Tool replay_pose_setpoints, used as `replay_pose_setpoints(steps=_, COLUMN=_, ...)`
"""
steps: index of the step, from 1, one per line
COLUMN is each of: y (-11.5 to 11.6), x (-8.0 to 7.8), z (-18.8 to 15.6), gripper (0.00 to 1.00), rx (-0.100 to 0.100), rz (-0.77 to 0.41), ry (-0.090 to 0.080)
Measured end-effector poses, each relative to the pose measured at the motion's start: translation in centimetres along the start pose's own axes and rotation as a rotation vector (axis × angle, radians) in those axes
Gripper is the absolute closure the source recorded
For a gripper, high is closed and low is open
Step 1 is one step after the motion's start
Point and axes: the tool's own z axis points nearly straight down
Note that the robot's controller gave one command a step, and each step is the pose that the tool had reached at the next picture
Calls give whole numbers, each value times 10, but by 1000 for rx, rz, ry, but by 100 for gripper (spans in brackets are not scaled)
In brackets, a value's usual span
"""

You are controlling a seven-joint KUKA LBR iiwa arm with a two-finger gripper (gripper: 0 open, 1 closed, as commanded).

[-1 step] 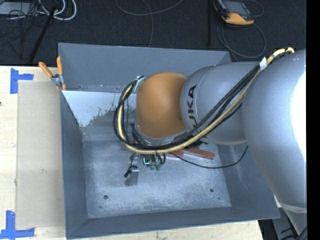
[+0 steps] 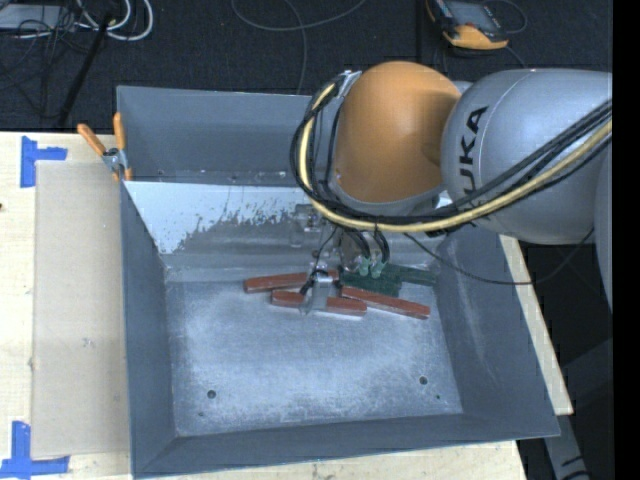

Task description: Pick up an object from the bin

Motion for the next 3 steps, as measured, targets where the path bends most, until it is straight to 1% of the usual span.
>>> replay_pose_setpoints(steps=1, y=-8, x=-22, z=141, gripper=0, rx=0, rz=-1, ry=16)
replay_pose_setpoints(steps=2, y=-11, x=-25, z=148, gripper=0, rx=-2, rz=63, ry=9)
replay_pose_setpoints(steps=3, y=-12, x=-27, z=144, gripper=100, rx=-2, rz=67, ry=3)
